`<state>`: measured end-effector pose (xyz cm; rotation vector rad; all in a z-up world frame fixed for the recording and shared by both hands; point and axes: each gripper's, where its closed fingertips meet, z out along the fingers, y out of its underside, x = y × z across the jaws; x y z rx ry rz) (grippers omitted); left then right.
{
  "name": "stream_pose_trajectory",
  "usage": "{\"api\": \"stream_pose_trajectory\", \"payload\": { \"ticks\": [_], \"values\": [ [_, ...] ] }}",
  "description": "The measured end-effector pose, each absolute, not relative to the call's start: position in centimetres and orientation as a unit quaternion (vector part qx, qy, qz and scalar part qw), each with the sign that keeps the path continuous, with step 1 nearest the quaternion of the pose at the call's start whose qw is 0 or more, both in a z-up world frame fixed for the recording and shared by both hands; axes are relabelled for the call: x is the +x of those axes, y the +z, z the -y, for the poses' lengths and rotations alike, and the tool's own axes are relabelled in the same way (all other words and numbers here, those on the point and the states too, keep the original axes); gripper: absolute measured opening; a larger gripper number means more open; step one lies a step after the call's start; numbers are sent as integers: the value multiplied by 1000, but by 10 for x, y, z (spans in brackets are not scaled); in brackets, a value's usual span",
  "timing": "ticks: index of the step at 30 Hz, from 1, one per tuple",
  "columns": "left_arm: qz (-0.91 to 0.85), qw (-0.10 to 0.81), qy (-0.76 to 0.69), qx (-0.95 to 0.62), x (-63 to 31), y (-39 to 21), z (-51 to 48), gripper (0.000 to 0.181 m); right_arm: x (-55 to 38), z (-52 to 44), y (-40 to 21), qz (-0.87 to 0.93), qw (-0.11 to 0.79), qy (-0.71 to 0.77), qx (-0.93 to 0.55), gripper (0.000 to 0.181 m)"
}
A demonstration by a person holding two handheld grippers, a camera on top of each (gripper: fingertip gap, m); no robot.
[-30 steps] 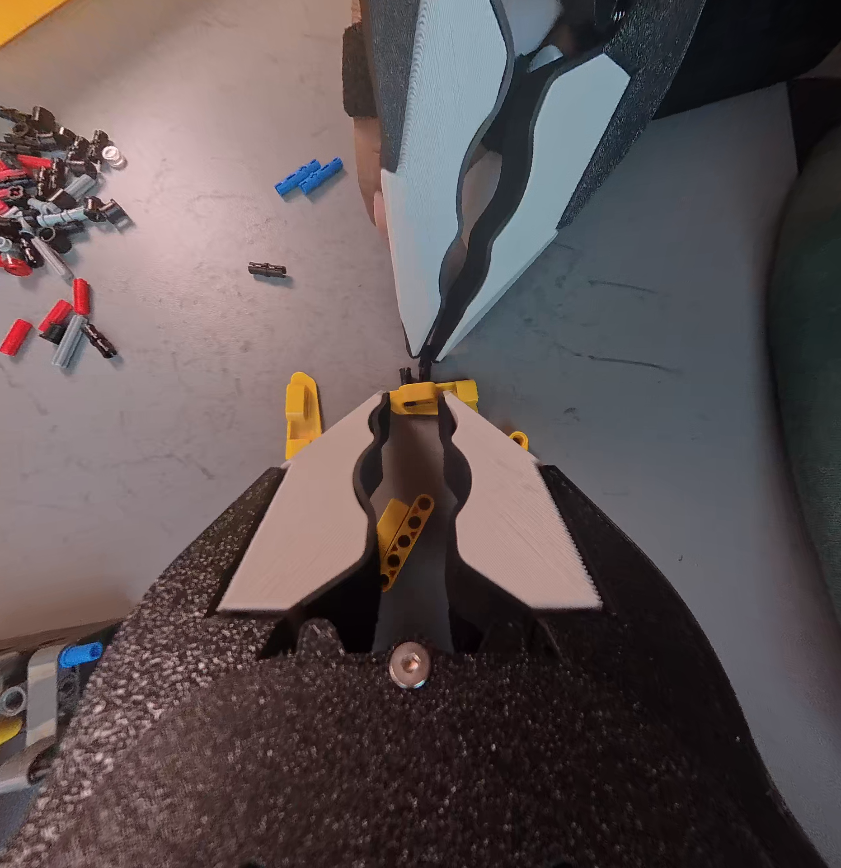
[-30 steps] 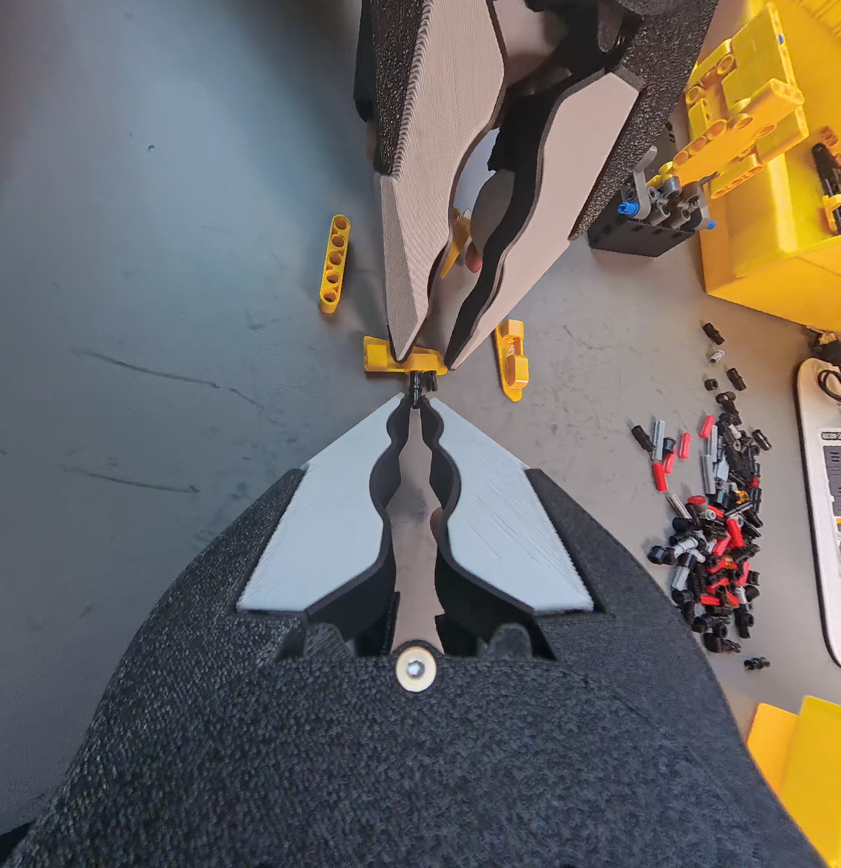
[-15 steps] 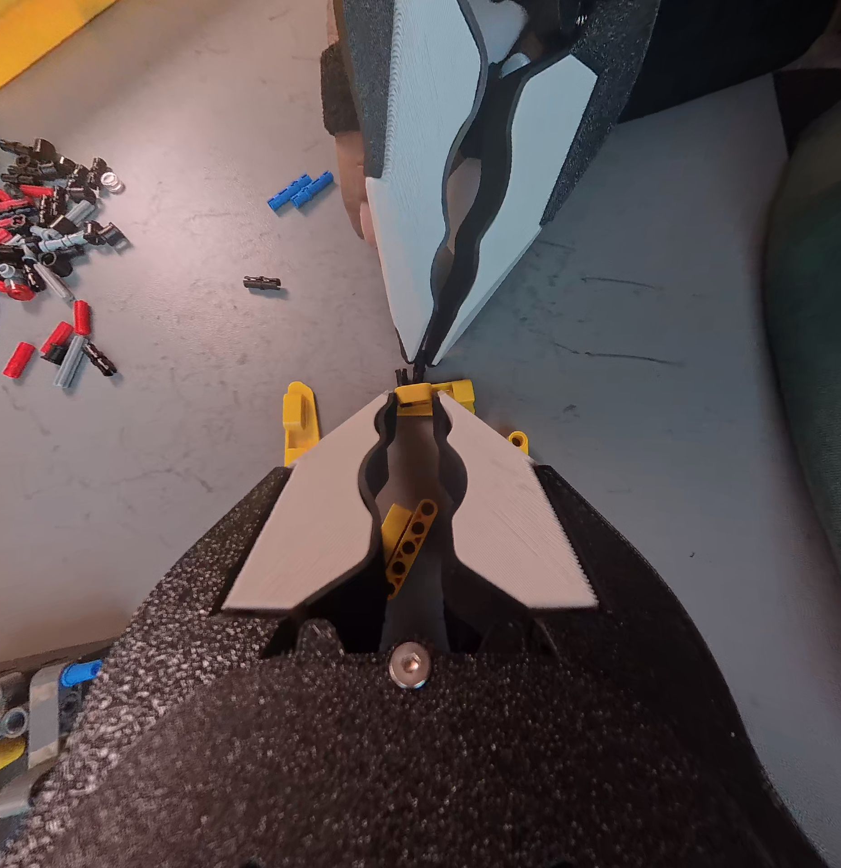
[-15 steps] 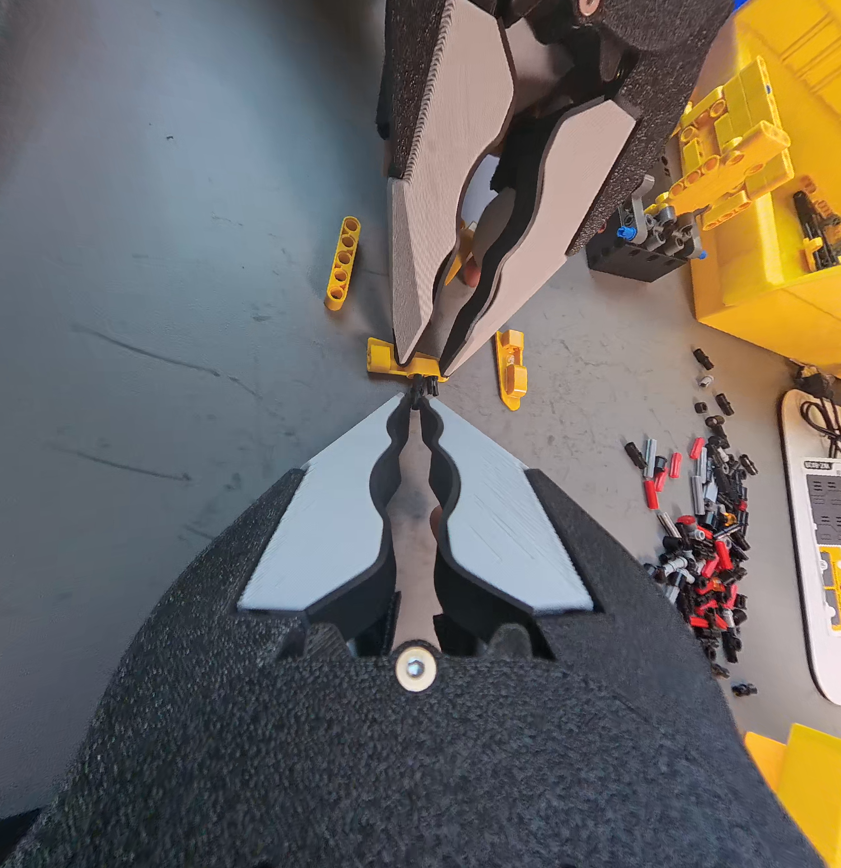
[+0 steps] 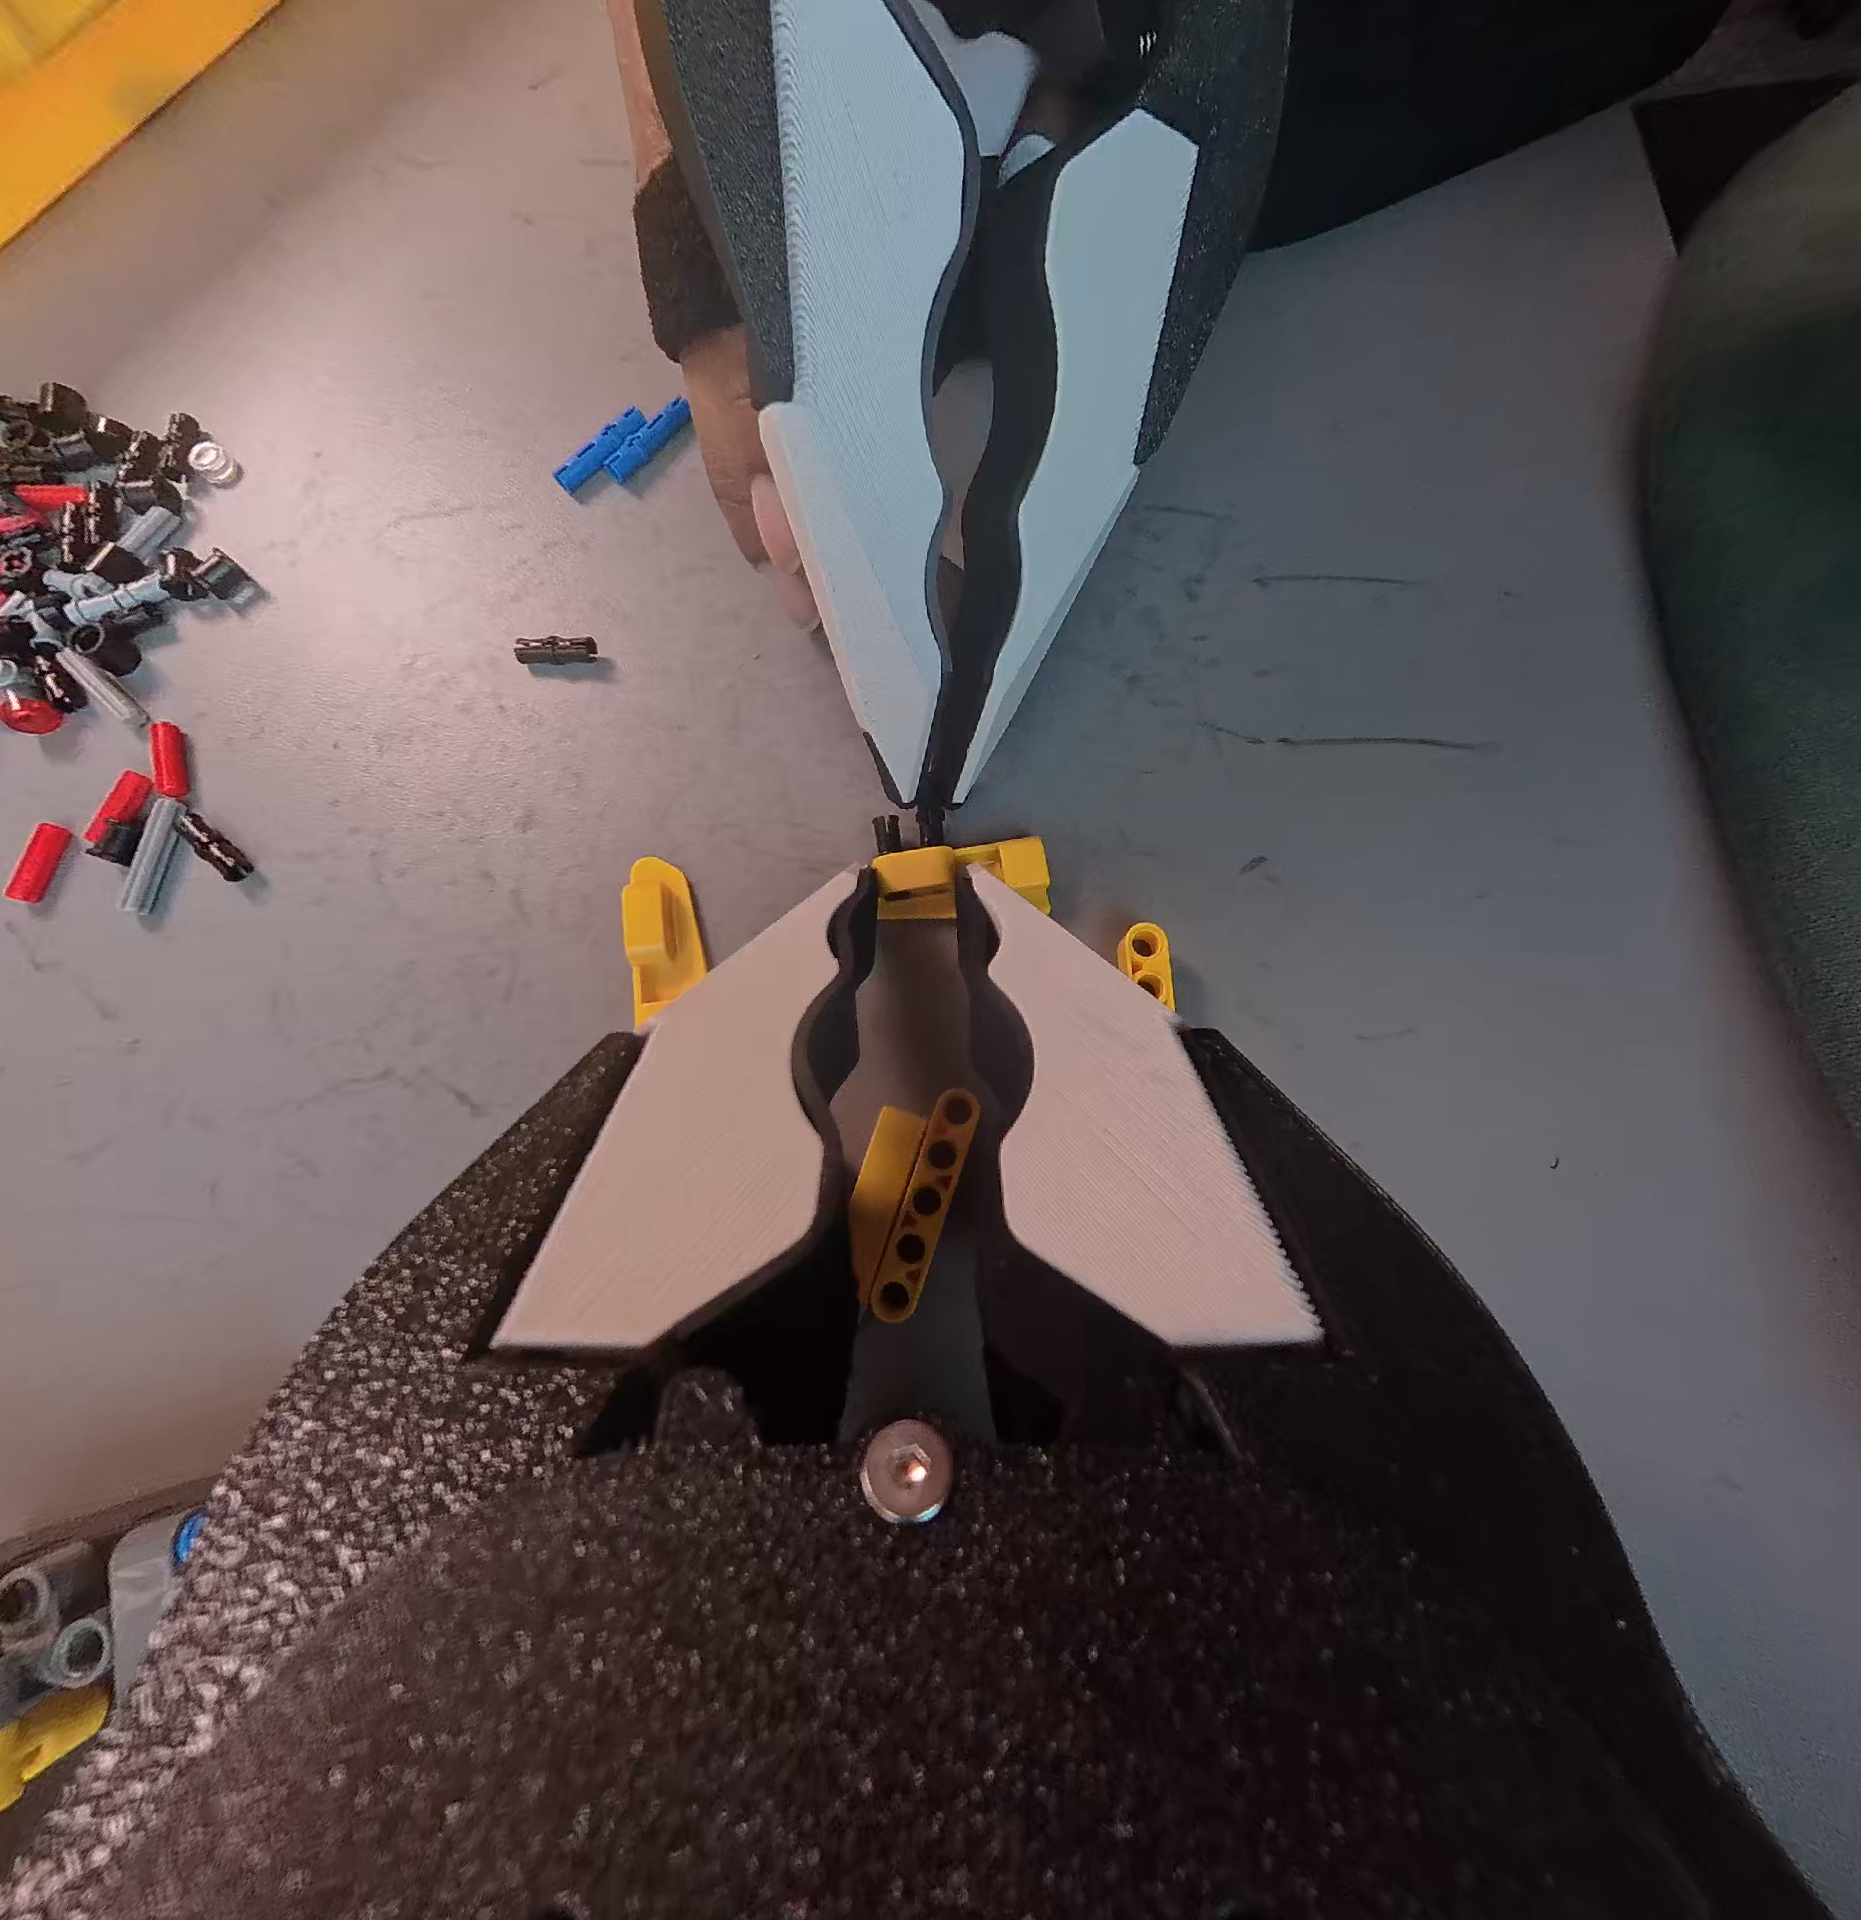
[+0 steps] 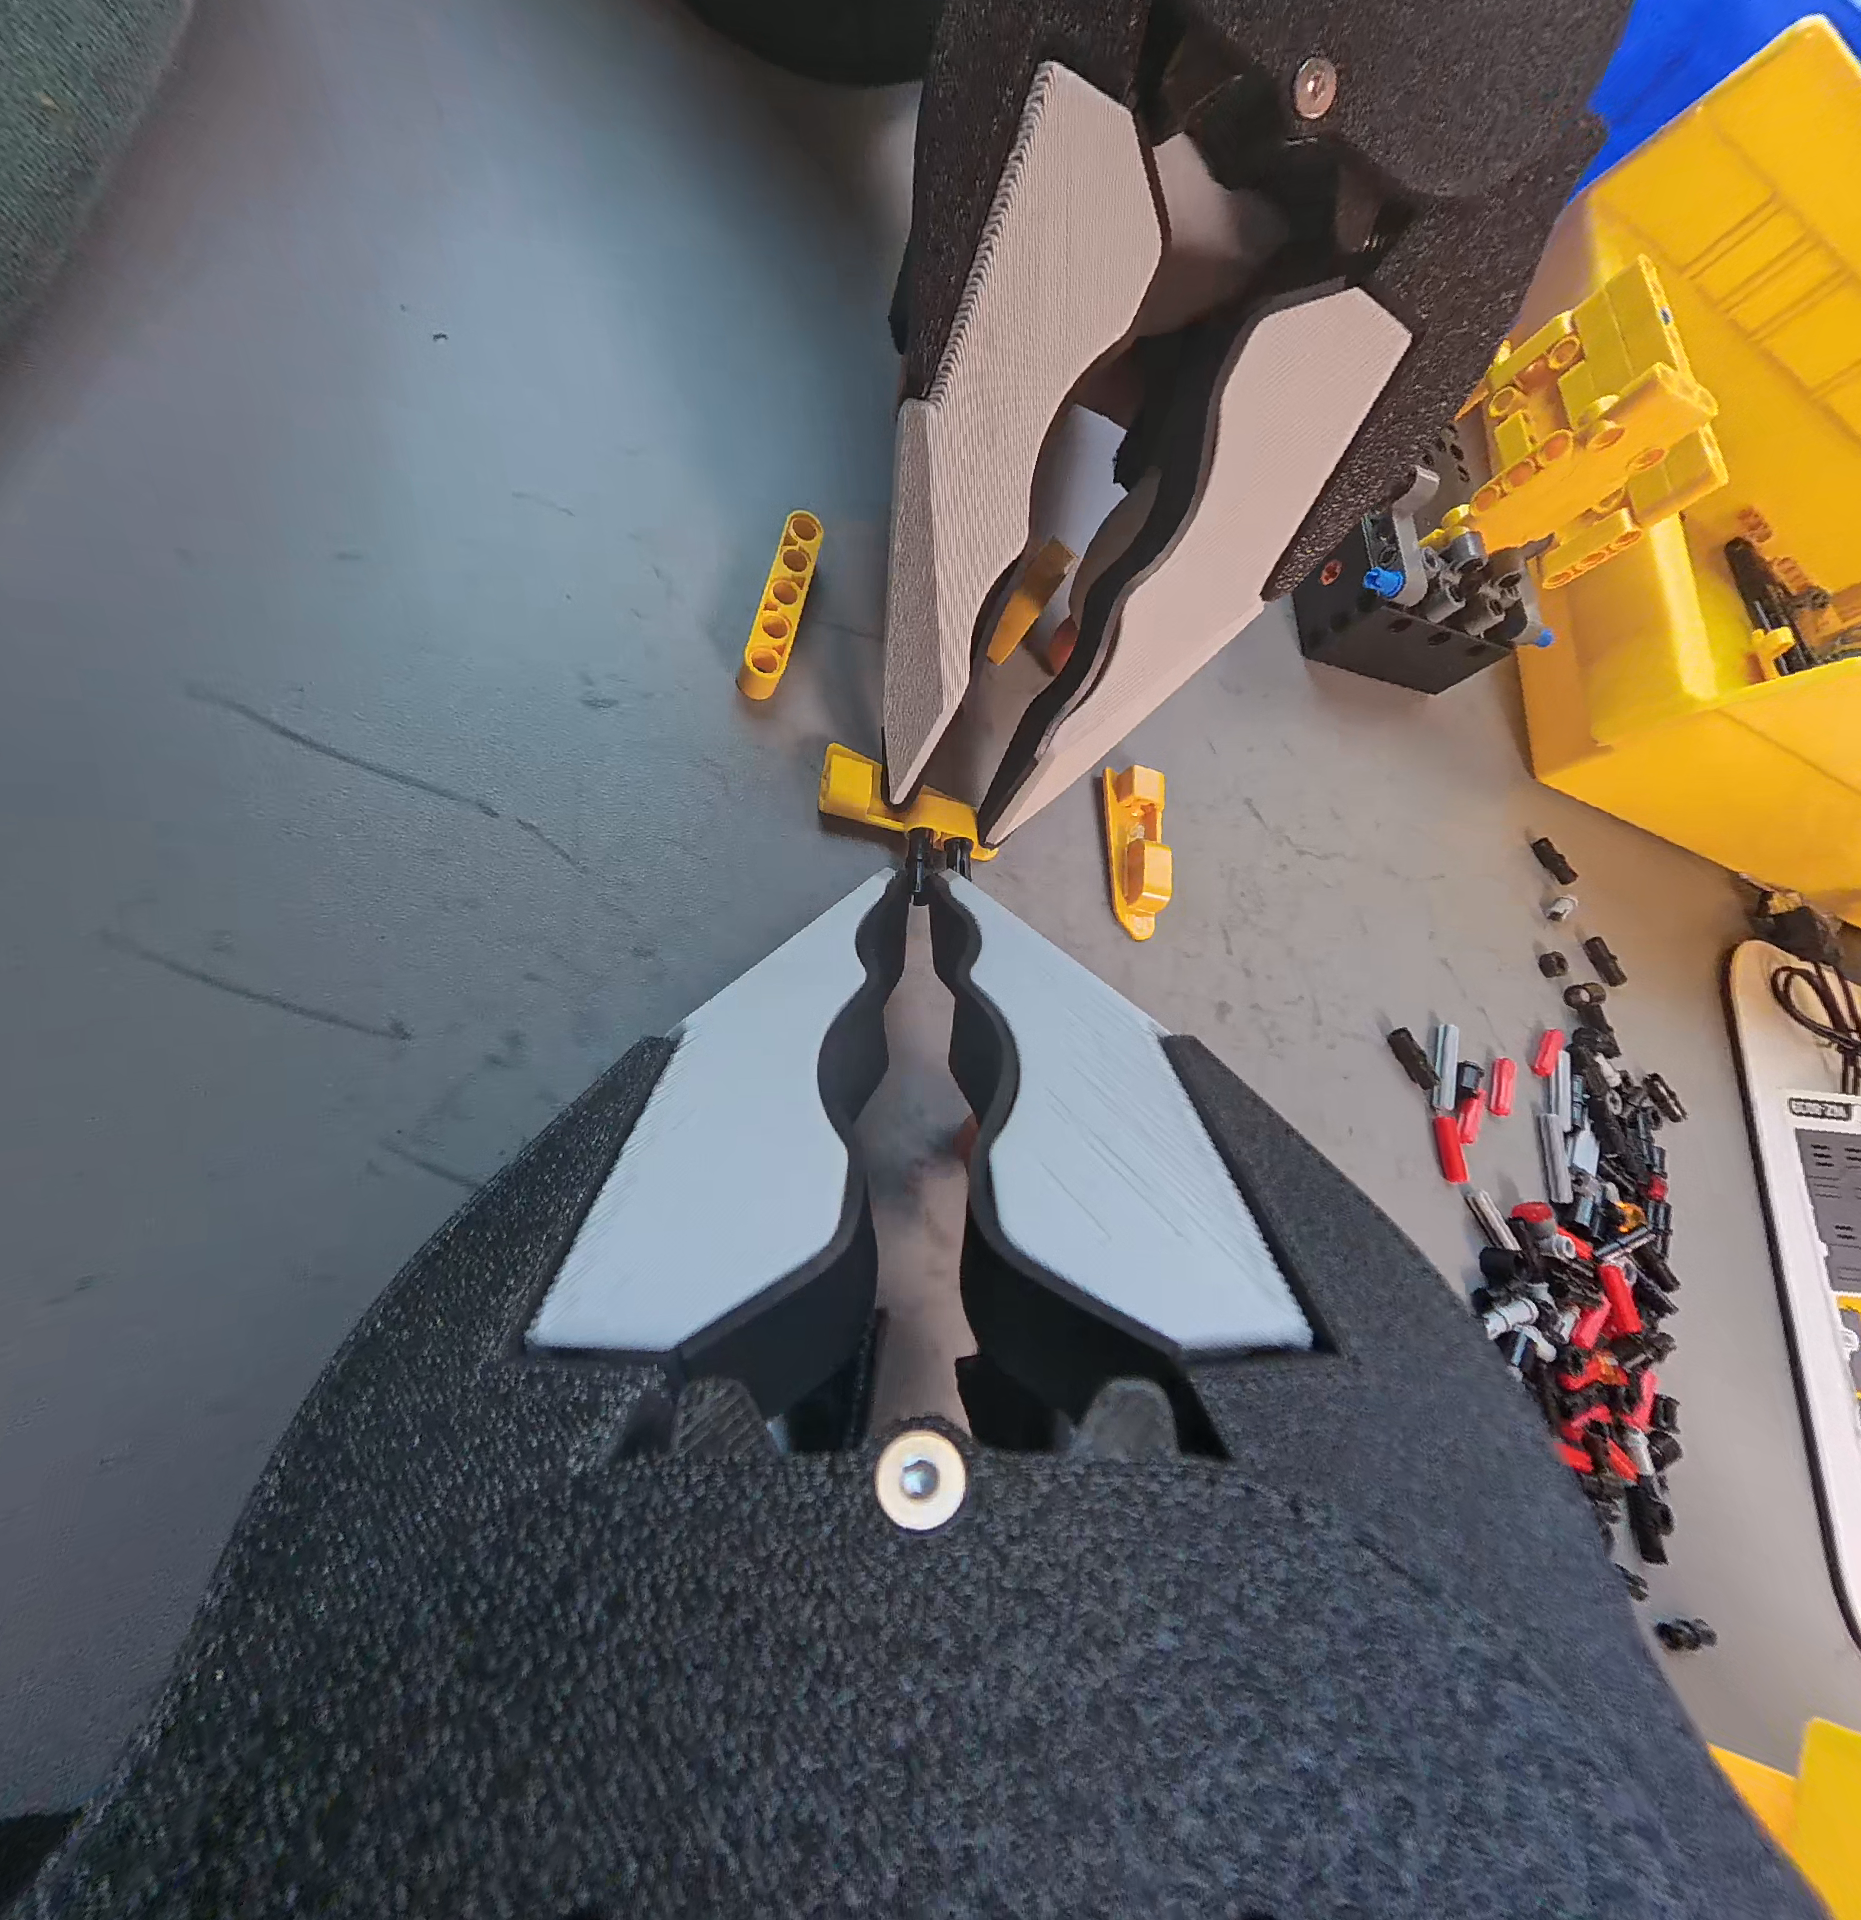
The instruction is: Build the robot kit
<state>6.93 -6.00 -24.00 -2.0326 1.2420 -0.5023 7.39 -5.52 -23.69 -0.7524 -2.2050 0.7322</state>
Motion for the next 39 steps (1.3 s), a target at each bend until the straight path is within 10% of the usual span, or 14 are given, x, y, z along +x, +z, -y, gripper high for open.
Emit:
{"api": "stream_pose_trajectory", "payload": {
  "ticks": [39],
  "values": [
    [-484, 352, -191, -778, 69, -240, 58, 13, 73, 53, -237, 835, 357, 263, -325, 3]
  ]
}}
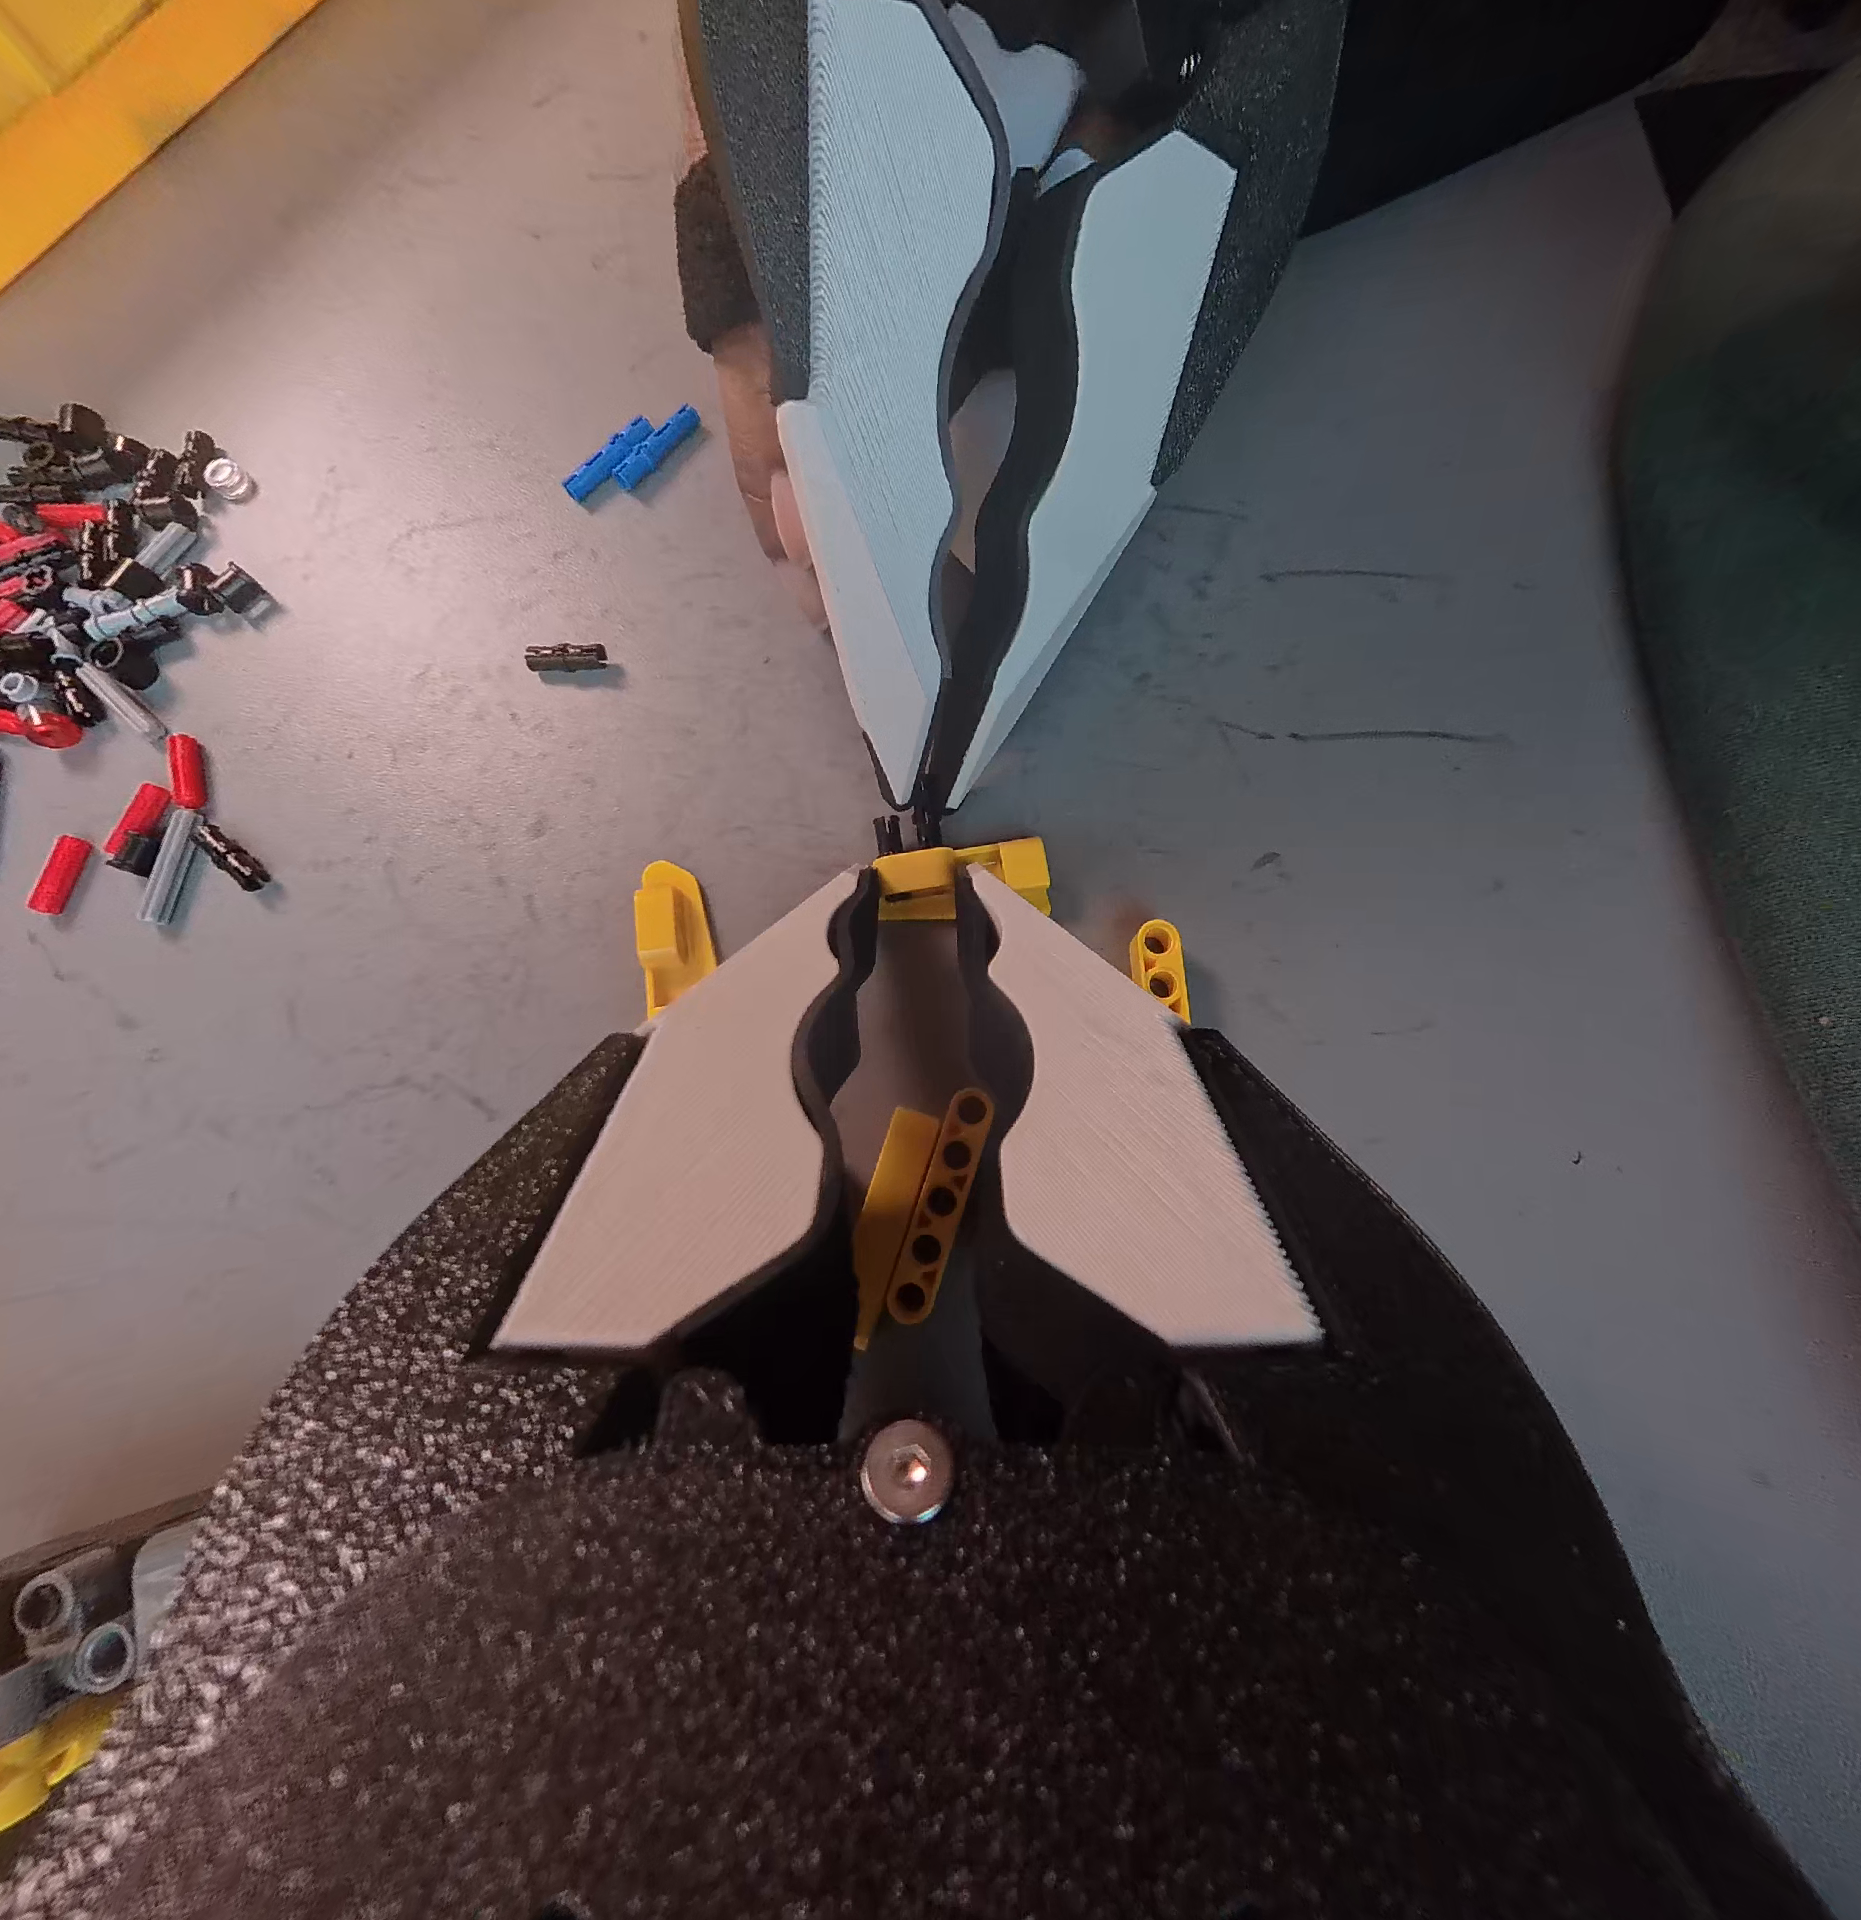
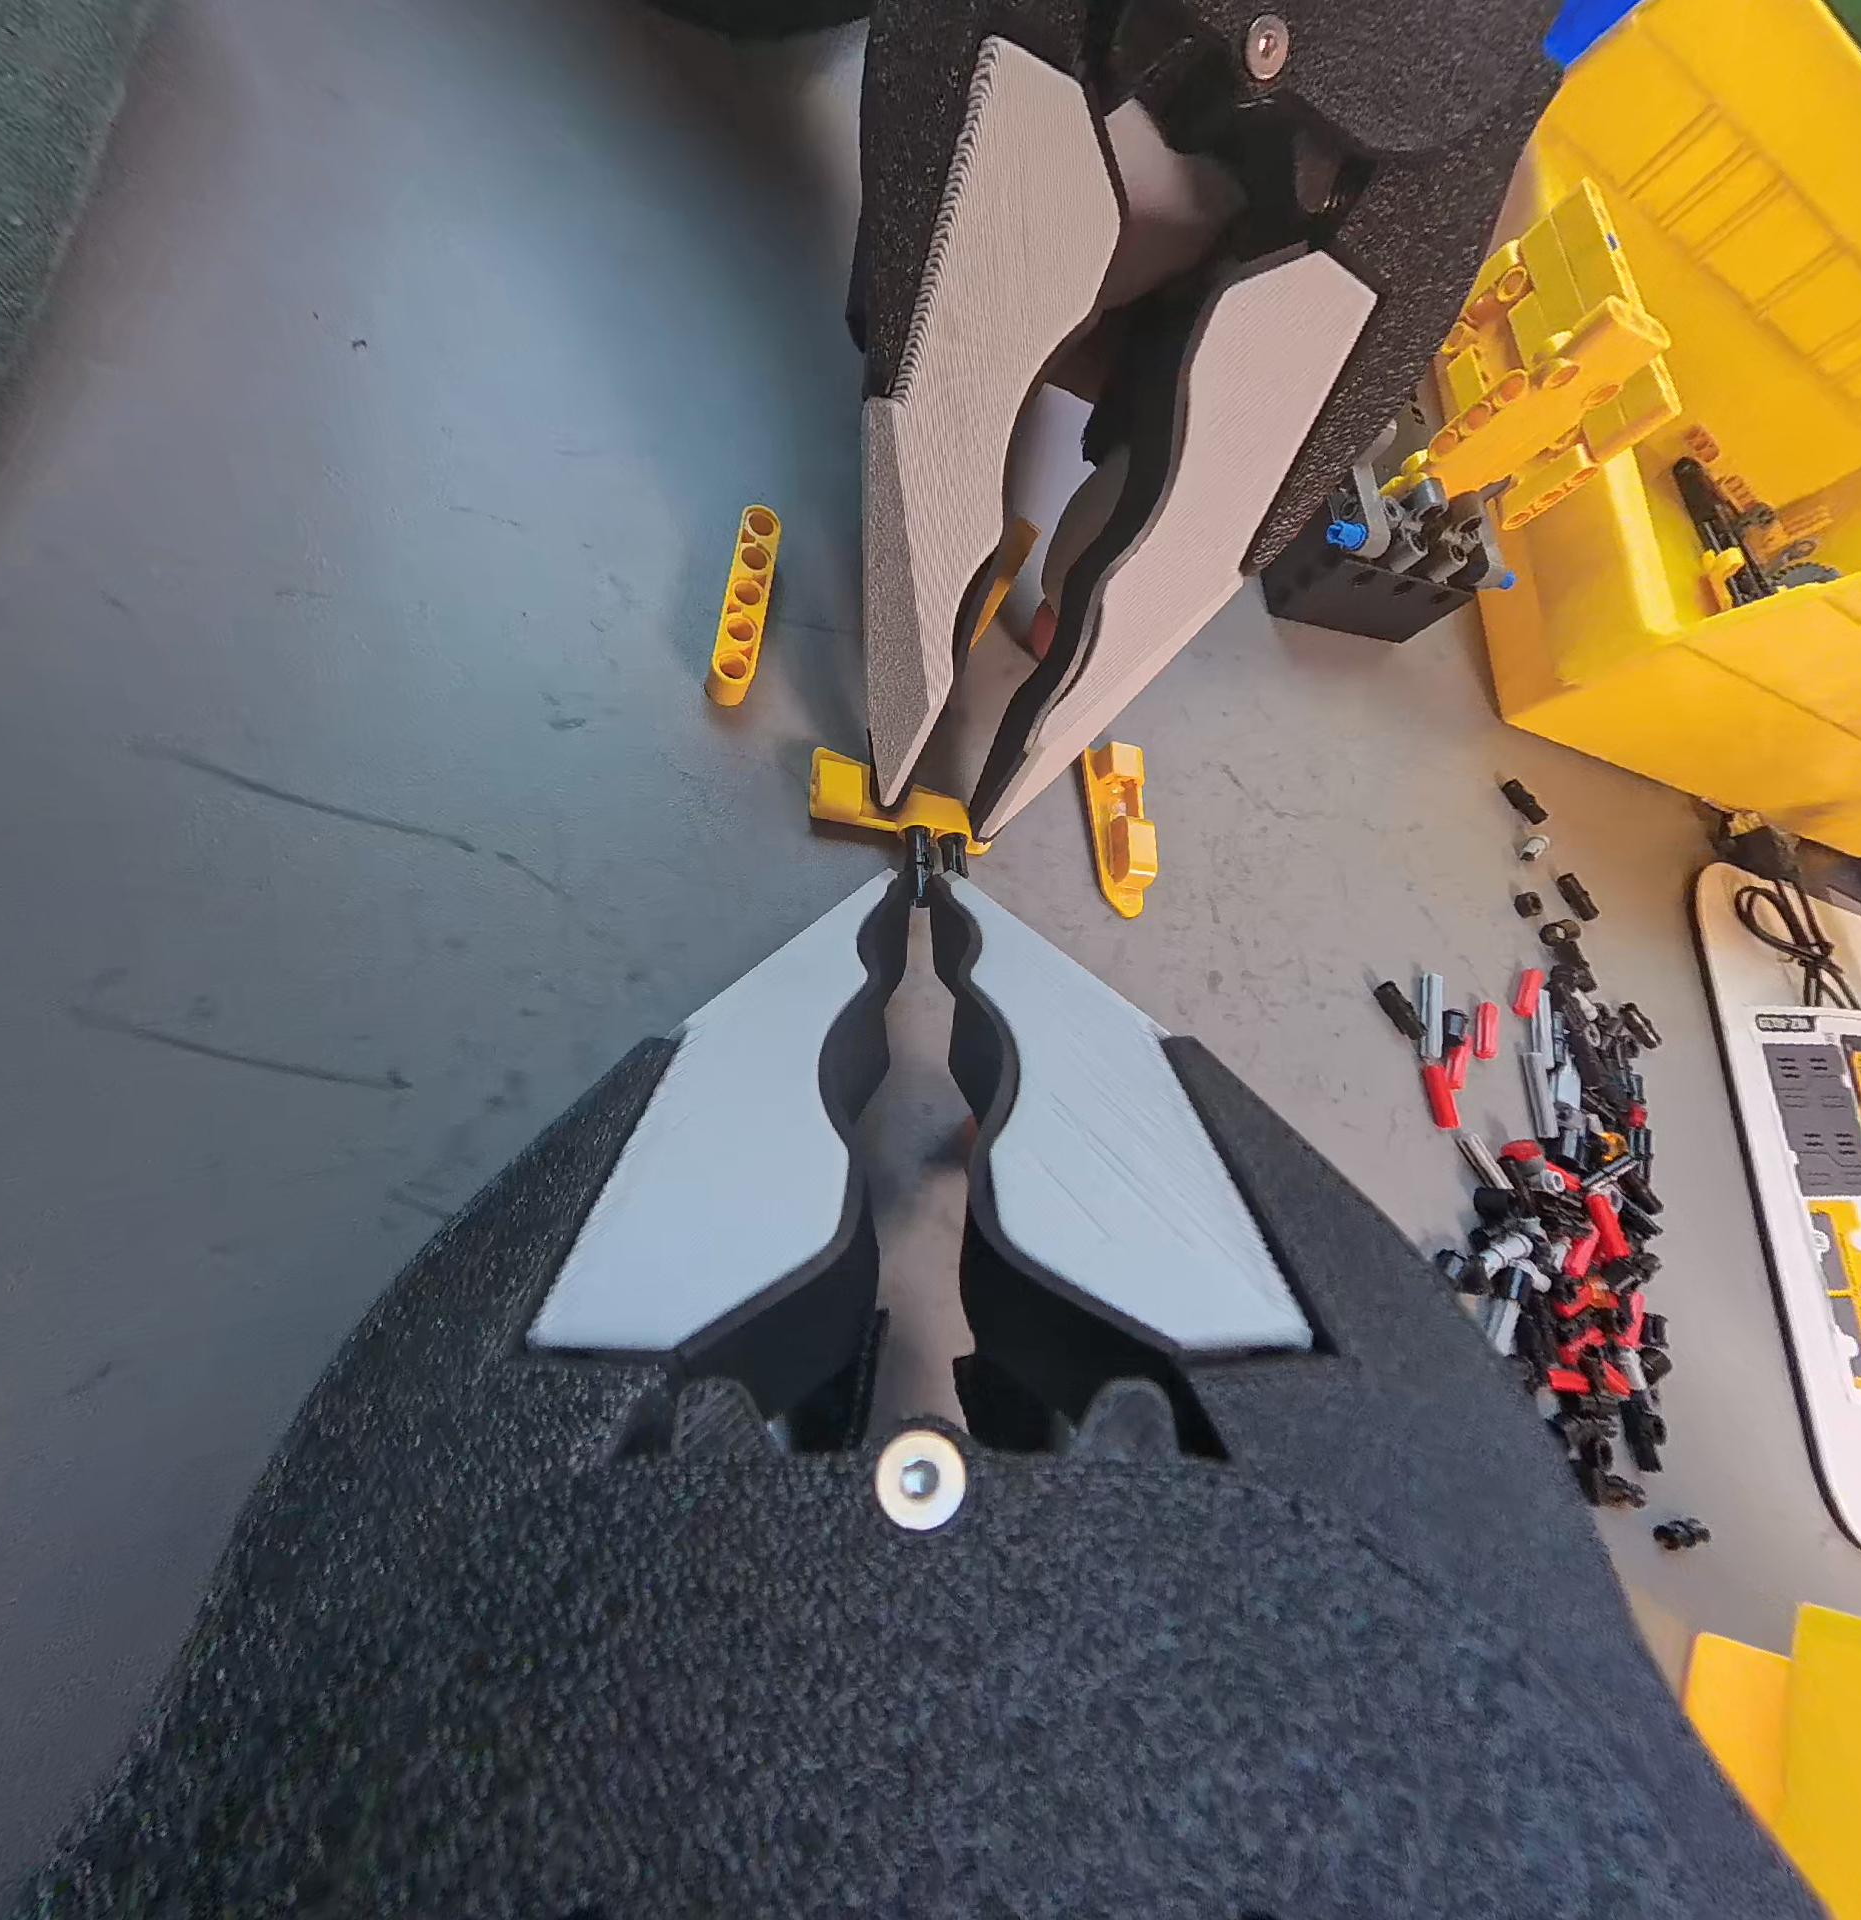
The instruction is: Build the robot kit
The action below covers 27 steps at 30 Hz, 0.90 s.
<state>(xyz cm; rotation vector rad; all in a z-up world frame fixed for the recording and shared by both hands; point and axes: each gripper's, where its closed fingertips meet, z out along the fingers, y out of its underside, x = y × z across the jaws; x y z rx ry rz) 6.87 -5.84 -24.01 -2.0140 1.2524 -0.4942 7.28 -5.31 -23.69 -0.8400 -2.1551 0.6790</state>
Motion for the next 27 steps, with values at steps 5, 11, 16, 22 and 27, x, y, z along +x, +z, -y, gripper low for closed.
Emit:
{"api": "stream_pose_trajectory", "payload": {
  "ticks": [5, 11, 16, 22, 27],
  "values": [
    [-486, 353, -190, -776, 69, -240, 58, 13, 73, 54, -237, 845, 351, 273, -296, 3],
    [-491, 356, -188, -773, 69, -240, 58, 13, 73, 54, -237, 851, 356, 271, -275, 3],
    [-493, 357, -187, -771, 69, -240, 58, 12, 73, 55, -237, 857, 343, 281, -261, 3],
    [-491, 354, -194, -772, 69, -239, 58, 12, 73, 55, -238, 867, 325, 278, -256, 3],
    [-489, 357, -189, -773, 69, -239, 57, 12, 73, 55, -238, 867, 315, 287, -257, 3]
  ]
}}
